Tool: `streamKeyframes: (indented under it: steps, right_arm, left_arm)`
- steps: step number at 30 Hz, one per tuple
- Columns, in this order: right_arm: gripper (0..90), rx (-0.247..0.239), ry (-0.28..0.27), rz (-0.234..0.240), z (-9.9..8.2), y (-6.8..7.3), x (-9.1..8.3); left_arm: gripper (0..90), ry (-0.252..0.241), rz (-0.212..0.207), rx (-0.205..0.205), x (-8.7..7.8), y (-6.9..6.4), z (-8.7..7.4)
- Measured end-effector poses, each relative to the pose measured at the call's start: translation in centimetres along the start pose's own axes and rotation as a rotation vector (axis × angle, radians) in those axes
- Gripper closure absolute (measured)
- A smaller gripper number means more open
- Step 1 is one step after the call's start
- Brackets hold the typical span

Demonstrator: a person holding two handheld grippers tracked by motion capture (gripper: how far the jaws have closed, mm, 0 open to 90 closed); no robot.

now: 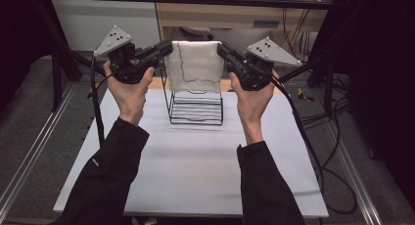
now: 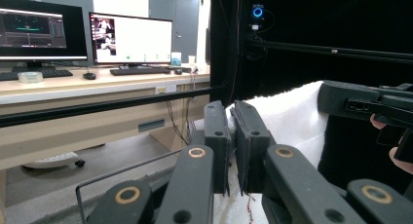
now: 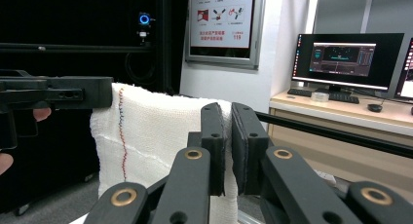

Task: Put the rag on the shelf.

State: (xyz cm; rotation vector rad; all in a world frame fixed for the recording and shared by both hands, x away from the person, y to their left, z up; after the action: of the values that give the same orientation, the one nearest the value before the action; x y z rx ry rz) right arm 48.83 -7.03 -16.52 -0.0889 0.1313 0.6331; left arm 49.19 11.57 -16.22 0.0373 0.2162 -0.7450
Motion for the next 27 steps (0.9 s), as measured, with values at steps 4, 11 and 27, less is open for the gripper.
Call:
streamKeyframes:
  steps: [4, 11, 27]
  right_arm:
    - [84.8, -0.006, 0.0, -0.003, 0.6, -0.2, 0.4]
    - [84.8, -0.012, 0.003, -0.016, 1.9, -0.8, 1.4]
    - [84.8, 0.007, 0.01, -0.037, 2.6, -2.7, 4.3]
  left_arm:
    - [84.7, -0.004, 0.009, 0.004, 0.2, 0.4, 0.7]
    - [84.7, -0.006, 0.021, 0.006, 0.9, 1.4, 1.8]
    - [84.7, 0.012, 0.061, 0.01, 3.4, 3.7, 3.0]
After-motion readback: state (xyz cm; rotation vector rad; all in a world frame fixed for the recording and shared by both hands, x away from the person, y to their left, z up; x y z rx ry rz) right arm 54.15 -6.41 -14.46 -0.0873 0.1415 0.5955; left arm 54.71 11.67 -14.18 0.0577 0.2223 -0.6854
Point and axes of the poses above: each handheld gripper's, and its own axes: x roughly forward along the jaws, z roughly out of its top, y roughly to its left, the point moved 8 cm from there along x, roughly forward along the jaws, and after that the axes turned 12 degrees about y, right-handed, at the moved point
